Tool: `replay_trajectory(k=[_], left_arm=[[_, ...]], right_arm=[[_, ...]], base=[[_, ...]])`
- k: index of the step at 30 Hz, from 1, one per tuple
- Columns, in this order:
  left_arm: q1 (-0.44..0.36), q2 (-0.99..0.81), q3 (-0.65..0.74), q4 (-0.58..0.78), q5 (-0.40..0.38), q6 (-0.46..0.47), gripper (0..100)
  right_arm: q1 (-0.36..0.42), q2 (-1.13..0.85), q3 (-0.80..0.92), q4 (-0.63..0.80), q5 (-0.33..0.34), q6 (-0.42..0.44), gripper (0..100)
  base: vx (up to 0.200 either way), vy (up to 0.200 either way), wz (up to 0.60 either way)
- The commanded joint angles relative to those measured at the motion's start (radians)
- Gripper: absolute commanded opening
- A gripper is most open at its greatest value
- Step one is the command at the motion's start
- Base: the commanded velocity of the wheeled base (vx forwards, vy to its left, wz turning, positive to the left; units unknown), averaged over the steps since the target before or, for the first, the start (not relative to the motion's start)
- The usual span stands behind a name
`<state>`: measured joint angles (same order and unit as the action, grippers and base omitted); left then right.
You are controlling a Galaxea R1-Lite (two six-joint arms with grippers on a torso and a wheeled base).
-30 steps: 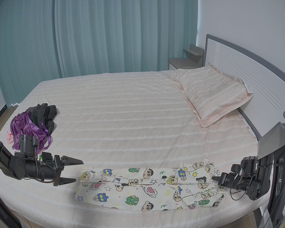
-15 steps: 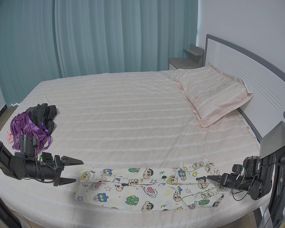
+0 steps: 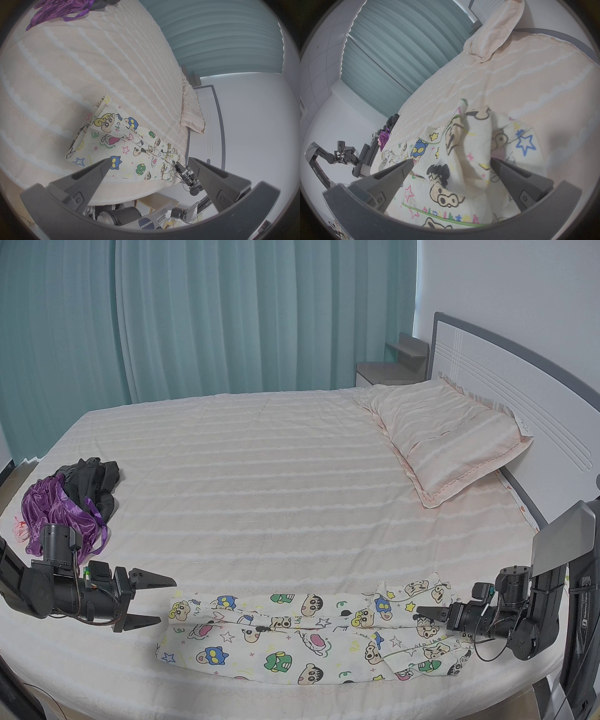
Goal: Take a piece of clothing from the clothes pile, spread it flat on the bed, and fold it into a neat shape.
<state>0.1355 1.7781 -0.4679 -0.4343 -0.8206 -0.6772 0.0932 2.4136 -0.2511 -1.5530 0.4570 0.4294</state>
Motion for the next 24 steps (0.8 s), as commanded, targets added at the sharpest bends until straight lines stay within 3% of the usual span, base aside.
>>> replay_trajectory(k=[1,10,14,24], left_arm=[[-0.001,0.007,0.0,-0.001,0.0,-0.001,100],[0.001,0.012,0.0,-0.001,-0.002,0.001,100],[0.001,0.015,0.0,-0.001,-0.002,0.001,100],[0.001,0.015,0.0,-0.001,0.0,0.001,100]], right_arm=[[0.014,0.015,-0.004,-0.013,-0.006,0.0,0],[-0.064,-0.007,0.049,-0.013,0.012,-0.011,0],[-0.09,-0.03,0.096,-0.013,0.072,-0.032,0],[-0.112,-0.027,0.11,-0.012,0.075,-0.05,0]], base=[[0.0,0.0,0.0],[0.0,0.0,0.0],[0.0,0.0,0.0],[0.0,0.0,0.0]])
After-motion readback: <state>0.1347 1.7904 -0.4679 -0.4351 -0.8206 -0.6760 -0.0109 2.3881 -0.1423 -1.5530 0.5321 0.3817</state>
